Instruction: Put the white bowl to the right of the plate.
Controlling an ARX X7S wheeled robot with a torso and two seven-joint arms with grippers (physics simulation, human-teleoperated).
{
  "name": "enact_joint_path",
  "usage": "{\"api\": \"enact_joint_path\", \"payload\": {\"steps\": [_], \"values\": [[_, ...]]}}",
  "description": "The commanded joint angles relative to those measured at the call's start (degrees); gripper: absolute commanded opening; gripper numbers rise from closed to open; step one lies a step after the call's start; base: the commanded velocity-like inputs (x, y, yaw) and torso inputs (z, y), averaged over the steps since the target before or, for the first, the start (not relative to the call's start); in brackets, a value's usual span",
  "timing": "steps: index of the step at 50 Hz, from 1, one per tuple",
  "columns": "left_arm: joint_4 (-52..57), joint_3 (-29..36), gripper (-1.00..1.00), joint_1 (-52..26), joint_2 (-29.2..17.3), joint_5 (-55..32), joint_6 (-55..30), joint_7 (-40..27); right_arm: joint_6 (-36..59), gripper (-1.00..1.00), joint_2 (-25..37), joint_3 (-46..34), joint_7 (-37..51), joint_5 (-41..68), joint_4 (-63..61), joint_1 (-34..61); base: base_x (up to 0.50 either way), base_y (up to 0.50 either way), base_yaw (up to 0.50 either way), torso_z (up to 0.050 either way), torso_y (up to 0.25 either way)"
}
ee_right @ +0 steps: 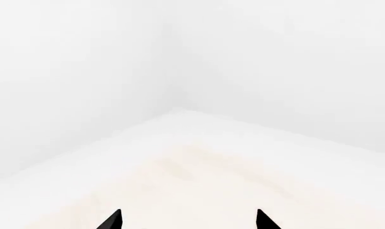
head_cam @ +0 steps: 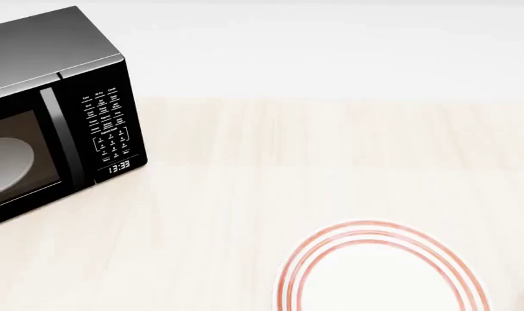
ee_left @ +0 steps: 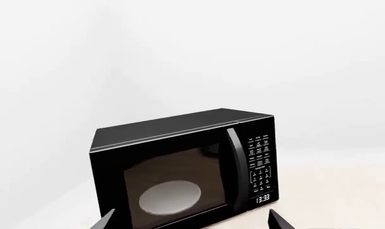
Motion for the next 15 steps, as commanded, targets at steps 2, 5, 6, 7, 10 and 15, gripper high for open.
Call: {"api": "enact_joint_path", "payload": {"steps": [2,5,6,7,10,15], "values": [[1.09,5.73,1.0,3.06,0.4,0.09,6.43,3.45,0.09,1.0,-11.8,-7.51,11.98,-27.68,-16.88,-9.8,0.0,0.0,0.0,0.0,0.0],[0.67,7.93,1.0,4.36,0.87,1.53,10.7,4.36,1.19,1.0,-17.87,-10.56,12.92,-36.2,-17.55,-15.97,0.0,0.0,0.0,0.0,0.0],[0.82,8.32,1.0,4.79,1.0,1.83,11.28,4.35,0.84,1.0,-19.41,-11.03,12.9,-37.94,-17.13,-17.78,0.0,0.0,0.0,0.0,0.0],[0.7,8.65,1.0,5.01,1.05,2.05,12.05,4.48,1.21,1.0,-21.33,-12.06,12.36,-39.88,-16.36,-19.35,0.0,0.0,0.0,0.0,0.0],[-1.1,11.76,1.0,4.34,1.45,4.84,12.66,4.72,-0.82,1.0,-24.88,-14.02,9.57,-42.86,-14.35,-23.0,0.0,0.0,0.0,0.0,0.0],[-4.35,16.15,1.0,3.49,1.79,8.53,15.71,5.42,0.22,1.0,-30.91,-17.88,7.29,-50.51,-9.32,-27.75,0.0,0.0,0.0,0.0,0.0]]}}
